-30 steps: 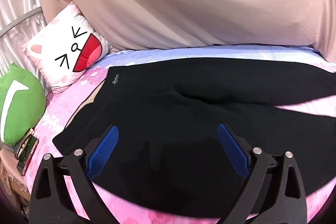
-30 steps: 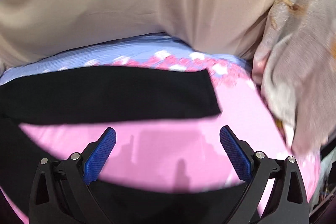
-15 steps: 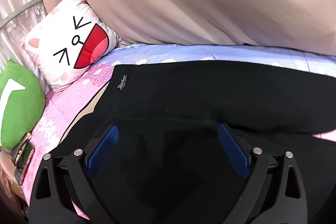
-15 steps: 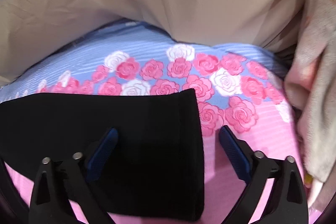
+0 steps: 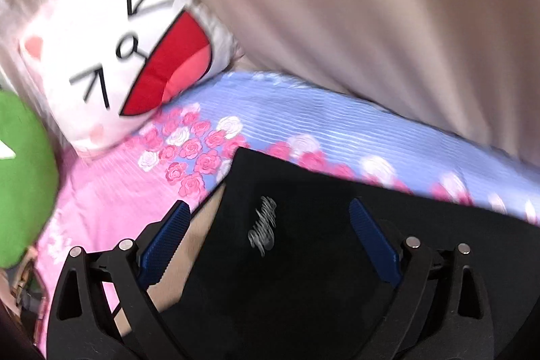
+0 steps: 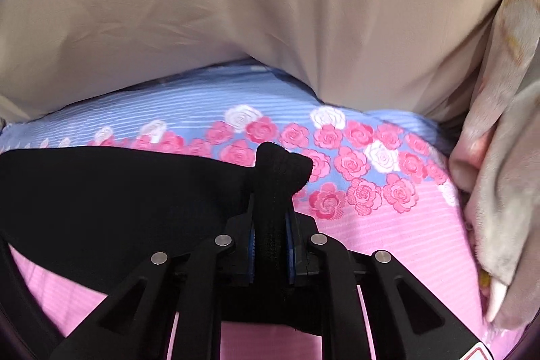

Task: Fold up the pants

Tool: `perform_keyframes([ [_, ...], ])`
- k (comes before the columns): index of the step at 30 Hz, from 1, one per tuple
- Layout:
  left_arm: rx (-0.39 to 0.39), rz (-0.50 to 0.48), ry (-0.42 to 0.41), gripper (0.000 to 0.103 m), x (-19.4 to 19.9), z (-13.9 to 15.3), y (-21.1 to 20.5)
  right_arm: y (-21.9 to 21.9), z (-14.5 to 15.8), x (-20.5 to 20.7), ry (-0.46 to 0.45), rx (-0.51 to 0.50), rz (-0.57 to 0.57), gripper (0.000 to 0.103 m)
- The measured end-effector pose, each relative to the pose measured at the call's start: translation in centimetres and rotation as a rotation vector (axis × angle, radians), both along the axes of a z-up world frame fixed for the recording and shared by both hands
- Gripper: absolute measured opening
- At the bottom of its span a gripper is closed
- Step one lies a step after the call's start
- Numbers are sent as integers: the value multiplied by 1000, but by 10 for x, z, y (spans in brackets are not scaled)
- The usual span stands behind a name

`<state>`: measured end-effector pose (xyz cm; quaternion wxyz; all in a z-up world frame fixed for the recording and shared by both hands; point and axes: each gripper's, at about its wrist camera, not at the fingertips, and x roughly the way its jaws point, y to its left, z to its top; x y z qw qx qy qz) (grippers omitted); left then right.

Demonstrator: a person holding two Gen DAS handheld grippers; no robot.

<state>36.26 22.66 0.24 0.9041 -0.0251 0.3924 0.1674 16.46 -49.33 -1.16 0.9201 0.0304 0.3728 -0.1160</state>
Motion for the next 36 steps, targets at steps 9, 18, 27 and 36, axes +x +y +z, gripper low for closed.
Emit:
perform_keyframes([
  [9,-129,-98,142,46,59,-41,20,9,11,-10,-10,-28,-10,12],
  [18,-209,-243,-42,8,-8,44,4,16,40,-37,-90,-18,-22,12],
  [27,-163,-301,-250,0,-161,139,31,29,92,-127,-219,-28,24,11],
  [36,-375,-265,-21,8,-182,76,53,45,80,-188,-206,-12,50,11],
])
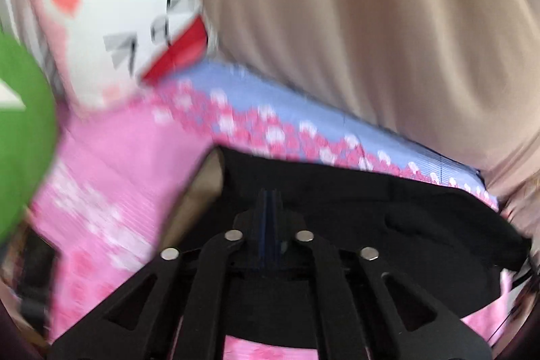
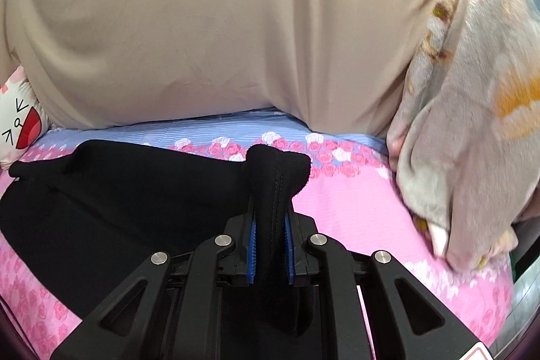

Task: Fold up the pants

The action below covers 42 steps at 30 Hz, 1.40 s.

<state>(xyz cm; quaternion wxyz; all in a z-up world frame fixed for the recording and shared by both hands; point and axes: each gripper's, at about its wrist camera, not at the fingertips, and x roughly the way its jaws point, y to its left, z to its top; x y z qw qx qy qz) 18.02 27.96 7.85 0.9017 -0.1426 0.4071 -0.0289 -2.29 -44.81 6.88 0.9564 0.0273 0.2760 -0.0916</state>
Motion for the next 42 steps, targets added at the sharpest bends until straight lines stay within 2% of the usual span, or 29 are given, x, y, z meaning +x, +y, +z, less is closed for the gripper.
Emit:
perform_keyframes([
  [1,-47,-9,46,24,12,-13,0,1,-1,-4,-1,2,1,11],
  [2,-105,3,92,36,26,-28,6,3,-3,-5,-1,0,2,11],
  [3,-194,18,140,53,40,-47,11,4,-4,-6,3,0,5,11],
  [5,-316,106,194,54,56,-70,21,9,-6,-8,13,-11,3,11],
  [6,-357,118,206,56,57,-76,22,11,-6,-9,17,-13,2,11],
  [7,-441,109,220,58,61,-86,21,12,-6,-10,20,-11,1,11],
  [8,-471,104,222,58,65,-89,21,13,-6,-10,21,-8,-1,11],
  [9,-505,112,227,57,71,-93,21,14,-5,-10,22,-8,-1,11],
  [12,-561,90,217,4,84,-92,21,17,-6,-11,24,-10,-2,11],
  [14,-551,104,182,4,86,-79,22,17,-8,-10,26,-7,-7,11],
  [15,-501,96,125,4,79,-60,22,17,-8,-9,30,-7,-7,11],
  [17,-466,72,63,3,66,-34,22,17,-8,-9,29,-13,-11,11],
  [20,-401,17,-31,3,23,13,23,17,-3,-13,7,-8,-4,11],
  [22,-391,-1,-41,3,-4,24,27,17,-2,-17,0,-17,1,11],
  [23,-386,-6,-47,3,-30,28,32,17,-2,-19,0,-18,6,11],
  [26,-346,13,-34,4,-77,20,43,9,-13,-24,26,-19,-4,11],
  [29,-262,74,74,4,-104,-23,52,-3,-35,-30,70,-3,-33,15],
  [30,-242,91,133,5,-107,-46,55,-9,-44,-32,91,-6,-61,24],
  [31,-251,104,178,5,-108,-63,59,-17,-56,-34,115,1,-98,39],
  [33,-303,125,248,7,-105,-94,64,-32,-70,-41,148,14,-169,47],
  [34,-303,159,251,7,-107,-98,66,-39,-74,-49,148,30,-208,51],
  [36,-316,170,202,9,-111,-92,65,-45,-71,-68,128,68,-239,53],
  [38,-313,159,158,19,-115,-80,60,-37,-61,-94,78,61,-246,56],
  [40,-324,140,127,48,-114,-69,55,-24,-48,-120,29,55,-240,61],
  [42,-310,132,124,50,-111,-66,47,-14,-40,-141,-23,97,-198,62],
])
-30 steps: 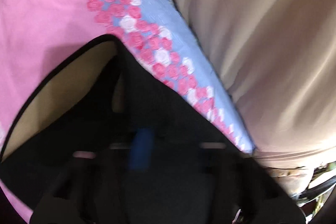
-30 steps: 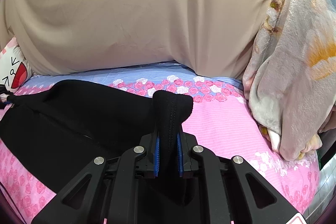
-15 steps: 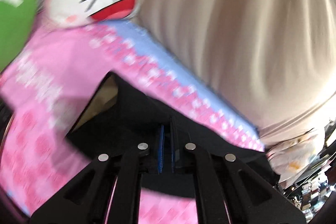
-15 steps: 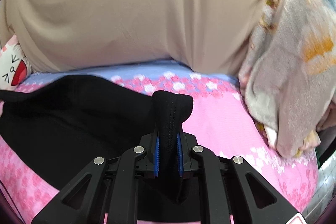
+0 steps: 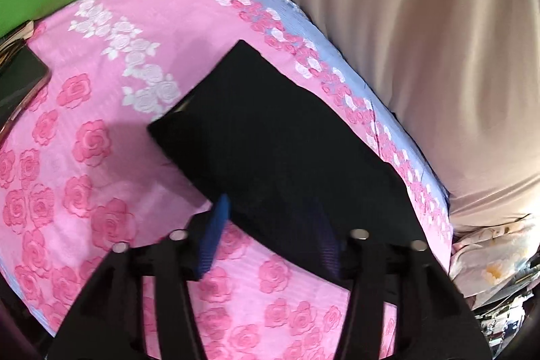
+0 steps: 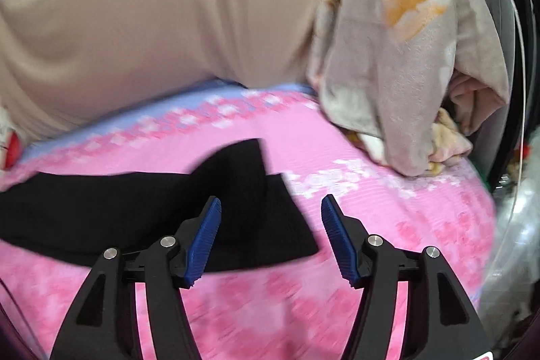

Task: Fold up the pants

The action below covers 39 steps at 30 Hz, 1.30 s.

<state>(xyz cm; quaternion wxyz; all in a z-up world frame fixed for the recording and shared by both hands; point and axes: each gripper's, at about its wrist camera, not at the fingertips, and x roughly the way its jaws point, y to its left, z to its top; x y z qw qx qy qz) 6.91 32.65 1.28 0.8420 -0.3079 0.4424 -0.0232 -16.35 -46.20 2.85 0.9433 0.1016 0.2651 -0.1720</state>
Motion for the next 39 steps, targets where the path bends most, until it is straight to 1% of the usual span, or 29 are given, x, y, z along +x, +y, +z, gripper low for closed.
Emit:
perform_keyframes([
  [1,10,-12,0,50,4,0,-3,7,2,-12,-33,37,25,65],
  [3,3,-19,11,50,14,-7,-9,12,1,-18,-51,114,74,65],
  [4,-7,-18,25,50,17,-11,-10,14,-1,-18,-53,165,93,65],
  [7,-31,-16,54,50,21,-25,-14,19,-10,-11,-48,263,140,65],
  [9,-40,-14,65,50,24,-29,-15,22,-13,1,-27,302,152,65],
  [12,-69,-8,84,50,26,-34,-12,14,-18,30,-11,395,142,65],
  [15,-87,-4,108,50,34,-40,-9,2,-29,73,42,511,127,65],
  [16,-92,-3,112,50,34,-41,-8,0,-32,87,65,516,110,62],
  [17,-93,-2,114,50,35,-42,-7,-1,-34,97,92,508,97,49],
  [18,-90,-4,117,50,36,-42,-7,-3,-35,117,142,454,62,4],
  [19,-80,-8,114,50,37,-41,-7,-4,-30,127,163,412,36,5],
  [20,-65,-7,111,50,37,-39,-8,-4,-19,130,140,381,31,5],
  [21,-44,-11,110,50,38,-36,-9,-3,0,127,68,367,47,4],
  [22,-37,-15,108,50,37,-34,-9,5,28,114,-35,347,107,4],
  [23,-27,-17,107,50,38,-33,-10,11,47,101,-109,306,145,4],
  [24,-19,-21,108,50,38,-32,-10,22,64,83,-173,212,172,4],
  [25,-12,-28,105,50,38,-32,-10,23,64,77,-175,163,170,4],
  [26,-7,-30,105,50,39,-32,-10,17,51,76,-132,148,143,4],
  [27,-6,-32,105,50,39,-34,-10,4,30,80,-62,181,112,6],
  [28,-7,-34,102,50,39,-36,-11,-13,-7,86,60,230,66,10],
  [30,-5,-33,98,50,40,-38,-12,-26,-51,84,201,246,-10,10],
  [31,-4,-30,91,50,39,-37,-12,-26,-64,76,222,246,-34,13],
  [32,0,-31,89,50,39,-36,-12,-23,-65,66,206,239,-62,16],
  [34,-3,-32,85,52,39,-34,-12,-14,-55,46,156,220,-87,21],
  [35,-15,-34,86,52,39,-34,-11,-7,-49,40,137,201,-80,25],
  [36,-27,-33,85,54,40,-34,-10,0,-45,38,128,182,-61,39],
  [37,-35,-29,87,55,40,-35,-9,10,-41,41,132,147,-37,46],
  [38,-41,-25,91,55,41,-36,-9,13,-41,43,140,117,-31,48],
  [39,-47,-25,89,55,41,-37,-9,16,-41,44,147,91,-32,48],
])
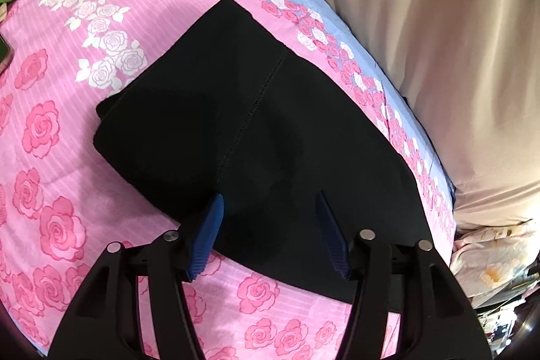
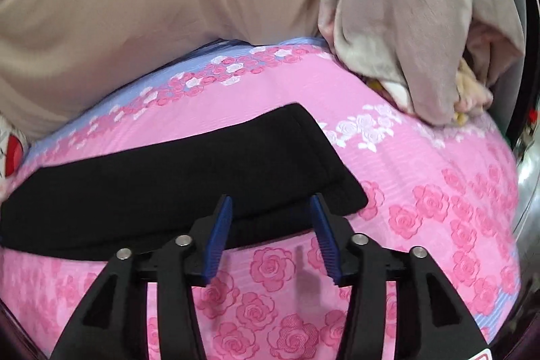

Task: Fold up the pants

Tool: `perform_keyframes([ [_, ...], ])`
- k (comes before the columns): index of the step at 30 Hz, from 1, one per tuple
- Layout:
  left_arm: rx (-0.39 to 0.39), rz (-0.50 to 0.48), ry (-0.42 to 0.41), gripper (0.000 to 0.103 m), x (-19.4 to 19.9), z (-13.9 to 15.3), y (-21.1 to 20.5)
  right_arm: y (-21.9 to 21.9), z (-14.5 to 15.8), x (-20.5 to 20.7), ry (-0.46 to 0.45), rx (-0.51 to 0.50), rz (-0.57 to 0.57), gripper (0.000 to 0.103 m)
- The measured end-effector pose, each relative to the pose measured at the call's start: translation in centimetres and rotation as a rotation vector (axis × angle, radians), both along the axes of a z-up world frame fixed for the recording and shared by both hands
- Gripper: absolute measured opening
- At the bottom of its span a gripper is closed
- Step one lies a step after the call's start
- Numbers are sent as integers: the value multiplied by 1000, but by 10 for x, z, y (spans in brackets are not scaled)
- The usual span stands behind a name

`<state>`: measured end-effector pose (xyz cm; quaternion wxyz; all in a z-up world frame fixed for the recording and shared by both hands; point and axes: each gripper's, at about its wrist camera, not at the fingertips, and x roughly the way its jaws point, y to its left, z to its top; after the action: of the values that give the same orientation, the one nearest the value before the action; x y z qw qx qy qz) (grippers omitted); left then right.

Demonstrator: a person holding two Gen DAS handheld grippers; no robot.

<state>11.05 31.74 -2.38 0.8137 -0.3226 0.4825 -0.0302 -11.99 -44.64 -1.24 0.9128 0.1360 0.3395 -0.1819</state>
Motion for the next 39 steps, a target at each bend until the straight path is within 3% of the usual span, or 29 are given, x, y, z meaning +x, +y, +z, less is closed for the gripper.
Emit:
perform_keyframes([
  [4,32,-9,-12,56,-3,0,-6,-30,-10,5,13,40,-85,48],
  [7,41,-16,-14,57,-5,1,-9,-51,-21,9,10,136,-133,48],
  [10,36,-11,-12,59,-3,0,-11,-58,-23,23,11,171,-130,45],
  [11,38,-10,-13,59,-2,0,-11,-60,-24,29,11,177,-135,20],
  [12,46,-14,-21,56,0,1,-14,-61,-24,32,17,174,-138,8],
  [13,58,-26,-26,34,1,2,-16,-61,-20,34,5,175,-141,8],
  [15,102,-40,-28,2,5,7,-19,-57,-5,25,-55,157,-140,7],
  [18,184,-23,-59,5,9,19,-18,-53,16,2,-101,76,-159,7],
  [20,239,-12,-54,5,14,18,-15,-62,-6,8,5,96,-162,11],
  [21,225,-16,-43,5,17,13,-11,-63,-21,10,81,91,-184,16],
  [23,182,-9,-36,5,11,11,-7,-46,-19,0,69,62,-199,19],
  [24,156,-23,-48,7,4,14,-8,-23,-5,-10,32,-9,-198,27],
  [25,134,-42,-66,12,-4,18,-11,-4,4,-15,7,-57,-171,38],
  [26,126,-50,-72,15,-9,20,-14,20,13,-18,-18,-96,-108,39],
  [28,129,-83,-107,41,-26,32,-30,83,29,-19,-66,-179,74,39],
  [30,167,-127,-143,56,-42,43,-57,140,31,-8,-67,-212,268,39],
  [31,181,-155,-153,57,-48,46,-71,180,27,1,-66,-224,399,39],
  [33,191,-252,-161,58,-58,46,-109,226,19,17,-53,-208,554,32],
  [35,192,-352,-151,59,-62,38,-147,270,4,40,-25,-189,694,32],
  [39,220,-449,-126,61,-61,16,-190,308,-18,76,71,-199,784,32],
])
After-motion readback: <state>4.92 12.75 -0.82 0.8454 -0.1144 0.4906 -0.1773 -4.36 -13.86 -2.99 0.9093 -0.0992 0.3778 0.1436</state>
